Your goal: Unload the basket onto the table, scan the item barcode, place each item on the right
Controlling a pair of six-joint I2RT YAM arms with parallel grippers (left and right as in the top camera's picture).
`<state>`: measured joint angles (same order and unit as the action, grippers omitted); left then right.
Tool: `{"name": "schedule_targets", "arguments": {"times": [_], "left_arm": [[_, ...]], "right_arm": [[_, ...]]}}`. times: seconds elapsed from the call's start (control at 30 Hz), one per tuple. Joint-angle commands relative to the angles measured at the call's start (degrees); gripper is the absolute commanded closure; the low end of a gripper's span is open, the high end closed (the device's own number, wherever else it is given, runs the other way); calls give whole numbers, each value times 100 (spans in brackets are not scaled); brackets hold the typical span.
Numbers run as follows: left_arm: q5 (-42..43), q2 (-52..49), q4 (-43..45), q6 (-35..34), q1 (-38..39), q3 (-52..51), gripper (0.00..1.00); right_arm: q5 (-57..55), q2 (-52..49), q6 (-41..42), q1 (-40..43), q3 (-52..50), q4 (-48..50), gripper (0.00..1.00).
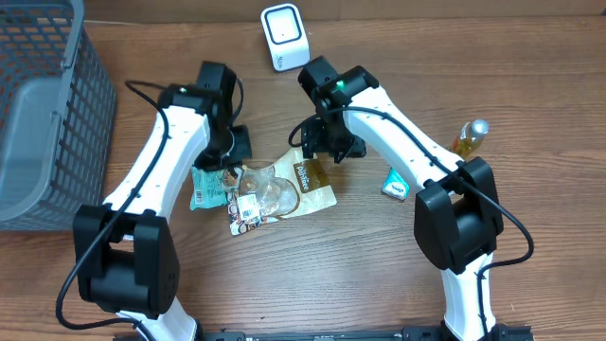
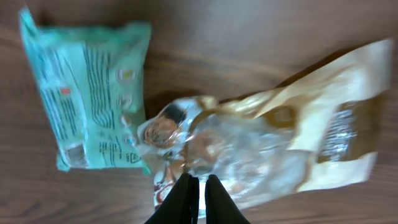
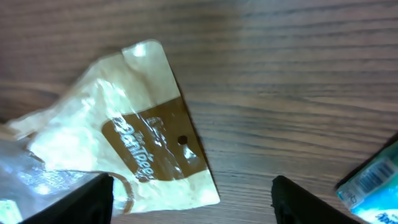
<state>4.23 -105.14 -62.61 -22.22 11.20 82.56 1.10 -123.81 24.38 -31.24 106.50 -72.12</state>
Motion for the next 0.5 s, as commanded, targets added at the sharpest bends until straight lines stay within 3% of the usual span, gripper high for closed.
{"name": "schedule_targets", "arguments": {"times": [0.0,0.13,0.37,0.47], "left_arm": [[24,-50,175,-74,7,-605,89],[26,-50,546,-72,92,-1073,89],[149,-52,1368,-72,323,-1526,89],[247,-52,1692,-76,435,-1569,90]], "right_arm": [[-22,55,-214,-2,-247,94,19],[116,55,-382,216,-376,216,19],[1965,52,-1576,813,-380,214,18],[2046,52,-1648,973,-380,103,18]]}}
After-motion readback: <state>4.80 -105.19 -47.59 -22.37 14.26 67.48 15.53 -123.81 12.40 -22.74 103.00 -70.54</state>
